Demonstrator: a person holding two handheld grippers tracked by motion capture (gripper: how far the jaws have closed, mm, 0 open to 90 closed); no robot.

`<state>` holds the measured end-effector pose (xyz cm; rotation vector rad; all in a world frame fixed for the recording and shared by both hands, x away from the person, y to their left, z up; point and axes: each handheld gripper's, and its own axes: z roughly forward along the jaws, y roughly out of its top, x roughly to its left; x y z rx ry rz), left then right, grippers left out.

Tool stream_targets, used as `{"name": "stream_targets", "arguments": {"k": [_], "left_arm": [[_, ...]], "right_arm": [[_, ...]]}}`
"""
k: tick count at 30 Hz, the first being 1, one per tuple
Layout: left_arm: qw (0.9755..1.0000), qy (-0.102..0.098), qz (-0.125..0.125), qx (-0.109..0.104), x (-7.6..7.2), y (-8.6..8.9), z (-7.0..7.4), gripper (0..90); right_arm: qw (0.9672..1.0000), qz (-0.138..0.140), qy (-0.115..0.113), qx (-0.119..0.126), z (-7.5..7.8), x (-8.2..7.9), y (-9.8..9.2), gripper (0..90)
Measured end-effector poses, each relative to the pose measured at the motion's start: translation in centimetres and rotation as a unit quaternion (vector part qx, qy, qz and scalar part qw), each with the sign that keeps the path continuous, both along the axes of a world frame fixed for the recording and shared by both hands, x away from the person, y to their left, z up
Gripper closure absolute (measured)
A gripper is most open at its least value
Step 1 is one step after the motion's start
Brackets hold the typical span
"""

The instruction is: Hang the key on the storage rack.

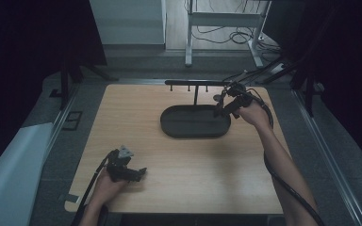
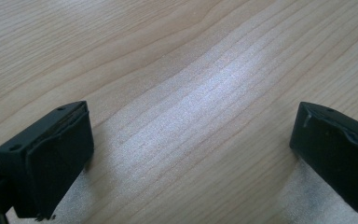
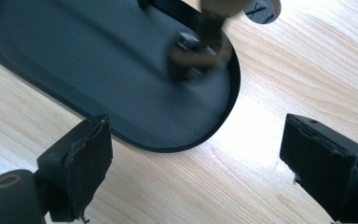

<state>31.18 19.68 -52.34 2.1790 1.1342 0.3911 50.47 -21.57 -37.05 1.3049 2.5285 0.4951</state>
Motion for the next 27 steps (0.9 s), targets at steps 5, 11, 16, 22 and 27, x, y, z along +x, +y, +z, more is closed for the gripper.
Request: {"name": "stream_targets", "arguments": {"k": [5, 11, 16, 22, 27], "left_arm": [[1.0000, 0.000, 0.000, 0.000, 0.0, 0.0, 0.0, 0.0], [1.0000, 0.001, -0.001, 0.001, 0.0, 0.0, 0.0, 0.0], [1.0000, 0.001, -0.001, 0.001, 0.0, 0.0, 0.0, 0.0], [1.0000, 0.000, -0.001, 0.001, 0.0, 0.0, 0.0, 0.0], [1.0000, 0.001, -0.002, 0.003, 0.0, 0.0, 0.0, 0.0]], "right_arm": [[0.9999, 0.004, -0.007, 0.010, 0.2, -0.8, -0.4, 9.2], [0.9997, 0.006, -0.012, 0.018, 0.1, -1.7, -1.1, 9.2], [0.9994, 0.012, -0.018, 0.027, 0.3, -2.6, -1.5, 9.0], [0.9990, 0.023, -0.026, 0.030, 0.4, -3.7, -1.7, 6.9], [0.9986, 0.028, -0.028, 0.034, 0.4, -4.5, -1.9, 5.7]]}}
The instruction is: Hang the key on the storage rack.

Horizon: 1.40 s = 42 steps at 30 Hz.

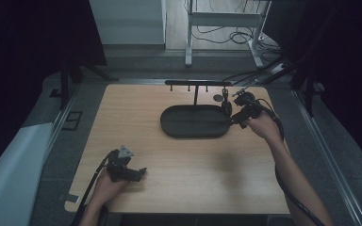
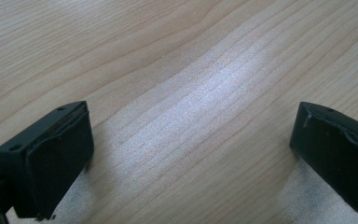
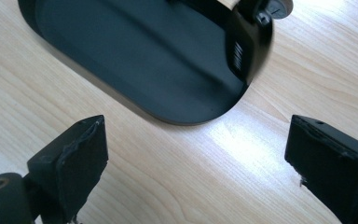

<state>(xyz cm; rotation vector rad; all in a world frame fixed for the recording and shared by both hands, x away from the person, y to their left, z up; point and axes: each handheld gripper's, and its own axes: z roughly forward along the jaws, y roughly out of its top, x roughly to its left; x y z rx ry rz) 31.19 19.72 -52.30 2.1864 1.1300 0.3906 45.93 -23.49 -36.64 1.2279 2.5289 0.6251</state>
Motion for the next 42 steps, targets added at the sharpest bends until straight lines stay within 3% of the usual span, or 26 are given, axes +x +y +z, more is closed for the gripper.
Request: {"name": "stream_targets", "arguments": {"k": [18, 42], "left_arm": [[1.0000, 0.000, 0.002, -0.002, 0.0, 0.0, 0.0, 0.0], [1.0000, 0.002, 0.000, 0.000, 0.0, 0.0, 0.0, 0.0]], "right_arm": [[0.9997, 0.011, -0.015, 0.014, -0.2, -2.9, -1.3, 5.4], [0.9993, 0.006, -0.027, 0.025, -1.0, -6.7, -4.0, 5.6]]}}
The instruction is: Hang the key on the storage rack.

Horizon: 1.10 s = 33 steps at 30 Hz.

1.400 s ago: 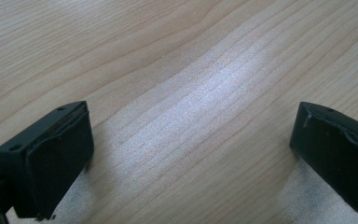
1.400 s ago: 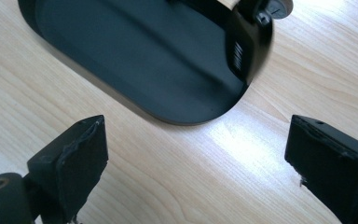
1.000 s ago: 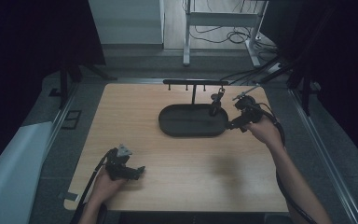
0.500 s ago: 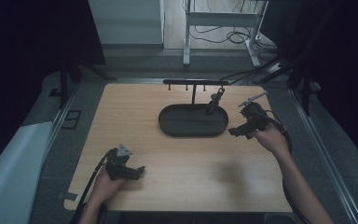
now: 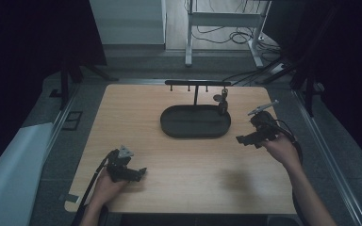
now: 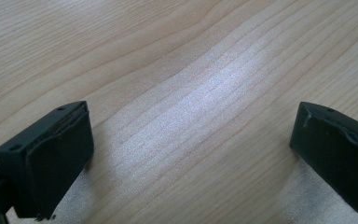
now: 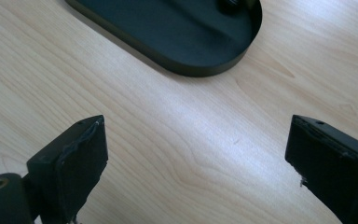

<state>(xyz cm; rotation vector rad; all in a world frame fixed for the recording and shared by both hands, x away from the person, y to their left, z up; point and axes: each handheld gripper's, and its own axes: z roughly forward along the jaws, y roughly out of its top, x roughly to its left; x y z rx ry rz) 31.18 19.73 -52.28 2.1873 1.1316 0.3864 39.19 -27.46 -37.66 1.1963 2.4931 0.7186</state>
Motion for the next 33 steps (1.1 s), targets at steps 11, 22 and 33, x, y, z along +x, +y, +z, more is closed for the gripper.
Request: {"name": "stream_targets", "arguments": {"k": [11, 22, 33], "left_arm": [[1.0000, 0.000, 0.000, 0.000, 0.0, 0.0, 0.0, 0.0], [1.0000, 0.000, 0.001, 0.000, 0.0, 0.0, 0.0, 0.0], [1.0000, 0.000, 0.000, 0.000, 0.0, 0.0, 0.0, 0.0]], "right_arm": [[0.9999, -0.011, -0.001, 0.002, -1.6, -1.6, -1.8, 5.8], [0.9997, -0.024, 0.003, 0.002, -3.9, -3.2, -3.3, 6.0], [0.9995, -0.030, 0.000, 0.012, -6.3, -4.7, -3.6, 6.3]]}}
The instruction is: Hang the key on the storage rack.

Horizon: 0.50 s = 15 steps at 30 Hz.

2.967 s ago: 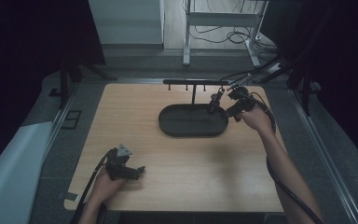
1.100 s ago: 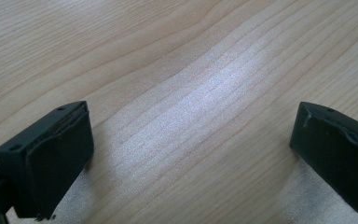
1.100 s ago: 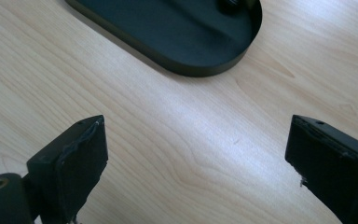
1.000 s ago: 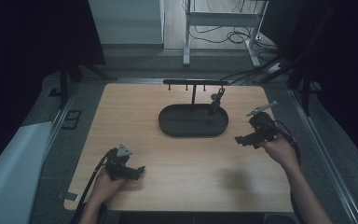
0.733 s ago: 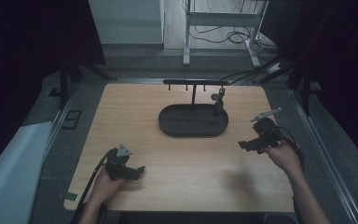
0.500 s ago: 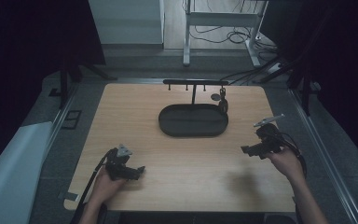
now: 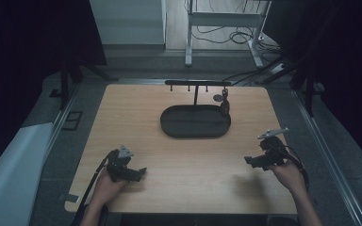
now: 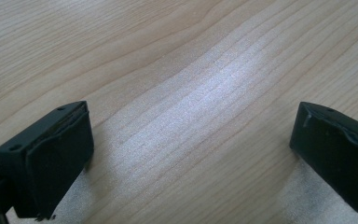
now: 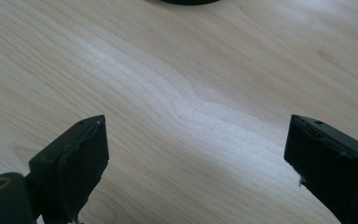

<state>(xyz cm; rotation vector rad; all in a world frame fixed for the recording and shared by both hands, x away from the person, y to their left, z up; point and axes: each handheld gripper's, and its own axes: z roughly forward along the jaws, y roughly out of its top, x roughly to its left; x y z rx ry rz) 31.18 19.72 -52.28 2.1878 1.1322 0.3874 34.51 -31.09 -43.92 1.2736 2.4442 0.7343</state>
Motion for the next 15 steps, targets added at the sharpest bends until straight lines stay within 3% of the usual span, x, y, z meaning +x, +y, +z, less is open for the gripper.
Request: {"name": "stream_targets", "arguments": {"k": [15], "left_arm": [[1.0000, -0.001, 0.001, -0.001, 0.0, 0.0, 0.0, 0.0]], "right_arm": [[0.9996, -0.004, -0.006, 0.028, -4.2, -1.6, 0.8, 6.5]]}}
